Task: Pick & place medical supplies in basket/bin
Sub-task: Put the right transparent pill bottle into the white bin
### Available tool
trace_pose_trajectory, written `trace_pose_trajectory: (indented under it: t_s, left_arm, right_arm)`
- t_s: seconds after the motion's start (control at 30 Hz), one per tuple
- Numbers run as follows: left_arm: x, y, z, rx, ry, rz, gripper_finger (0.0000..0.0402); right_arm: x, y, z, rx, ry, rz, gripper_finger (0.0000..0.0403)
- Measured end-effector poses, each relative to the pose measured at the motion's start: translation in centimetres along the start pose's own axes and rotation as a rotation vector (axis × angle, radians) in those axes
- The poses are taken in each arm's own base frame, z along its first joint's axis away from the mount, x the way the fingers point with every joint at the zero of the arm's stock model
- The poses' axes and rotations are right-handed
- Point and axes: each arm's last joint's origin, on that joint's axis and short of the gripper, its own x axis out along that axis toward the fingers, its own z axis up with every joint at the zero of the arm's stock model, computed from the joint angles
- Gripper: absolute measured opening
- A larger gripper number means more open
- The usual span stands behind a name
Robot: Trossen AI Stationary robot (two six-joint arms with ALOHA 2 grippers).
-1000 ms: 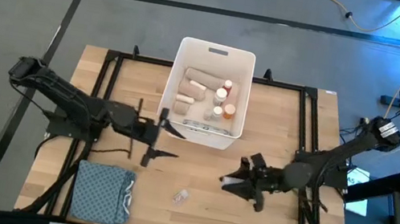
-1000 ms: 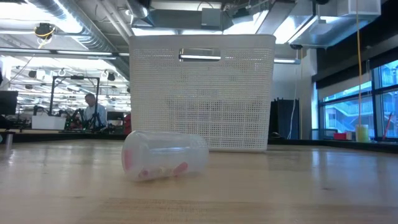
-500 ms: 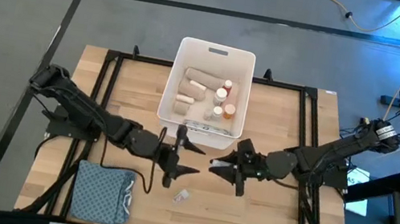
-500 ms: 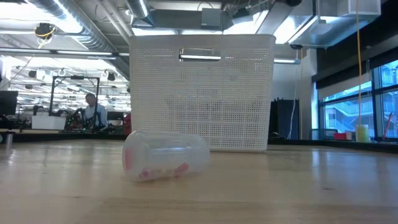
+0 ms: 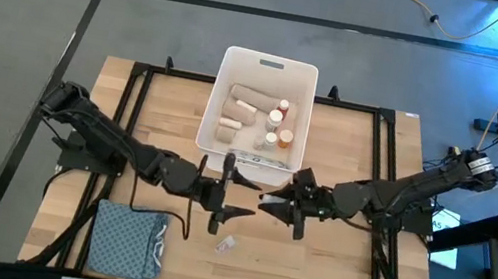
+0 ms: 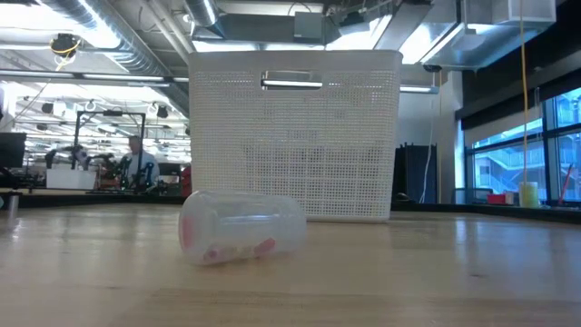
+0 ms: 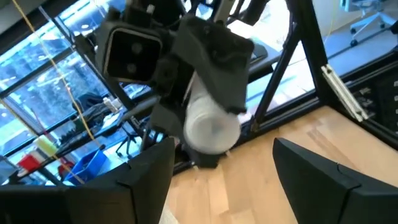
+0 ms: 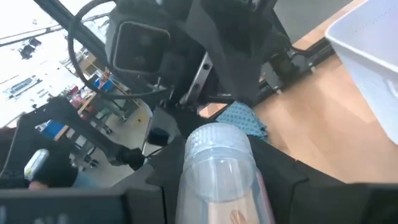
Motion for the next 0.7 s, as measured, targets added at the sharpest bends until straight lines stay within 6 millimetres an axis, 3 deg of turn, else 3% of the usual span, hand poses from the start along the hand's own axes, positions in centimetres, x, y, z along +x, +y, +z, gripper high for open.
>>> trace_pose_trajectory:
  t_s: [0.3,0.7]
  left_arm:
    - [0.3,0.8,-0.2,-0.004,-0.031,-0.022,0.0265]
    - [0.4,0.9,-0.2,0.011,-0.033,-0.017,0.0257]
  right_arm:
    - [1.6,-0.9,0.2,0.017,-0.016,0.045,0.0151]
    - [2.0,-1.1,0.8,0.002,-0.043,0.085,0.0151]
